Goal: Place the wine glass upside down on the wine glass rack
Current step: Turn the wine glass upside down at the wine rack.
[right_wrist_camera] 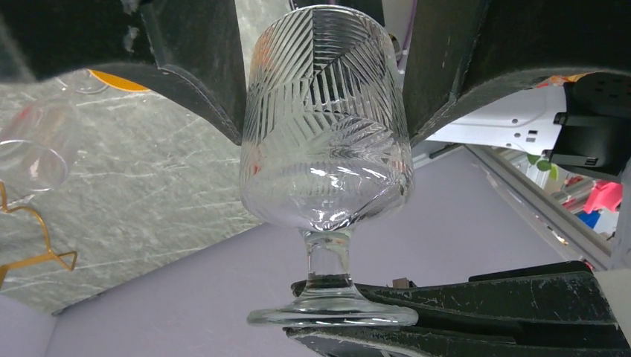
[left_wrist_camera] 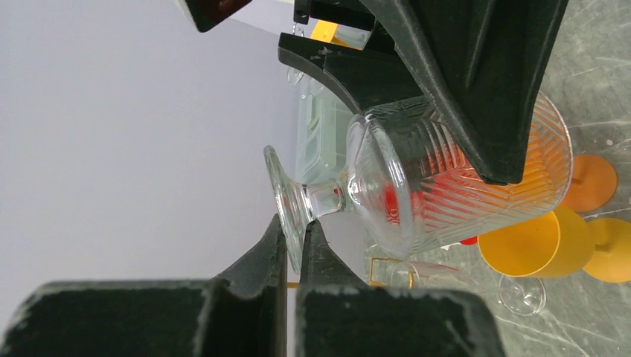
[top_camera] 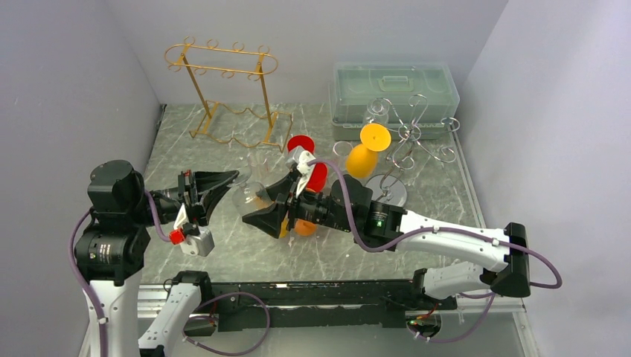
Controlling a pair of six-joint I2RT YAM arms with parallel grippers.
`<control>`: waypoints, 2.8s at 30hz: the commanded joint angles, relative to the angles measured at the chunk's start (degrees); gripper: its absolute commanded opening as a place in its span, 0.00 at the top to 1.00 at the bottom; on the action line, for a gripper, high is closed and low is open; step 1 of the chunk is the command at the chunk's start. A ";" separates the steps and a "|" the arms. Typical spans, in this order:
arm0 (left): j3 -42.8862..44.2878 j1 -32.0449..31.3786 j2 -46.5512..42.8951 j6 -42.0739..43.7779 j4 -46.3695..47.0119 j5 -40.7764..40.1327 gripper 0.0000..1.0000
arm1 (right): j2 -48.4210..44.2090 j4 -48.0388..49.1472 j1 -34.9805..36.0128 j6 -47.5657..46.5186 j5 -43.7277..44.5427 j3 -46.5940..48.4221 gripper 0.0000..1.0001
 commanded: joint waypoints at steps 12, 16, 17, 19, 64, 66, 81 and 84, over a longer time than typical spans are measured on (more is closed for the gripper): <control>-1.40 -0.01 -1.68 -5.36 7.38 0.85 0.19 | -18.41 -1.10 0.35 -1.06 14.41 -14.24 0.69; -1.38 -0.02 -1.18 -8.88 8.38 0.30 0.16 | -31.93 -5.74 0.36 -1.88 22.69 -23.46 0.67; -1.48 -0.02 -1.10 -9.35 8.62 0.29 0.16 | -35.34 -6.62 0.35 -2.14 24.48 -25.44 0.67; -1.85 -0.02 -1.05 -9.66 8.90 0.35 0.16 | -41.18 -8.58 0.36 -2.77 26.77 -28.09 0.67; -7.11 -0.02 -1.33 -8.24 9.37 -0.33 0.19 | -65.08 -14.66 0.31 -27.26 61.42 -32.91 0.84; -7.07 -0.02 -1.23 -8.20 9.36 -0.21 0.19 | -64.45 -14.22 0.34 -28.38 62.27 -32.89 0.84; -8.23 0.03 -1.20 -7.56 9.57 -0.77 0.20 | -58.23 1.07 0.27 -40.00 66.33 -35.55 0.85; -8.25 -0.02 -1.32 -7.58 9.51 -0.72 0.20 | -57.48 1.29 0.19 -40.03 68.42 -36.01 0.87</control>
